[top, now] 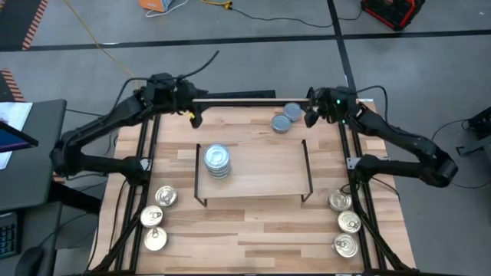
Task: Stack canned seafood by type on shelf
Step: Stack the green tuna can on top of the green tuna can on the shelf
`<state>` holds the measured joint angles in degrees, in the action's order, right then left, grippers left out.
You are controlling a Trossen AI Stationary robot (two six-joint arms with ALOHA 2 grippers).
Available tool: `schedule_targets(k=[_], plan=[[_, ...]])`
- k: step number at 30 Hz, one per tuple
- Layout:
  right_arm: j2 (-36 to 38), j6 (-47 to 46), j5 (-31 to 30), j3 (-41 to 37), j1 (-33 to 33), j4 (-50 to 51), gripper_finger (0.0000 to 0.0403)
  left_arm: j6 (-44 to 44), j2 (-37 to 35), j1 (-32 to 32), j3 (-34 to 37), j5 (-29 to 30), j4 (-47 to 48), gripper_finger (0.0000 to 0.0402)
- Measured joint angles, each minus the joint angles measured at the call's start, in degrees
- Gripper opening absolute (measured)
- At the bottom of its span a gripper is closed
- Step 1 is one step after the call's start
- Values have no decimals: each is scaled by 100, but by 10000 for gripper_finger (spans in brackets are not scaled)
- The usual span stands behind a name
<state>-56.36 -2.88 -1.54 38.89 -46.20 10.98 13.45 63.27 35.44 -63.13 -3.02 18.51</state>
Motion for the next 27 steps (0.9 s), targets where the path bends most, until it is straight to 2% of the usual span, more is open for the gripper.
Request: schedule_targets(k=[5,10,14,19,22,27], plan=[[-693,-158,-11,-175,-503,-71,281,-266,-2,616,850,531,-1030,223],[-1629,153,307,-227,-681,-341,281,-817,49,1000,1206,477,-1273,223],[-2224,340,513,-227,-667,-779,281,-1094,54,946,1494,474,-1431,223],[-2800,437,773,-227,-664,-1510,281,-1255,56,699,2011,474,-2357,223],[-3046,336,649,-227,-629,-1833,281,-1267,56,564,2356,511,-3088,223],[-3194,85,-71,-113,-647,-2015,281,-1303,56,427,2748,539,-3906,223]])
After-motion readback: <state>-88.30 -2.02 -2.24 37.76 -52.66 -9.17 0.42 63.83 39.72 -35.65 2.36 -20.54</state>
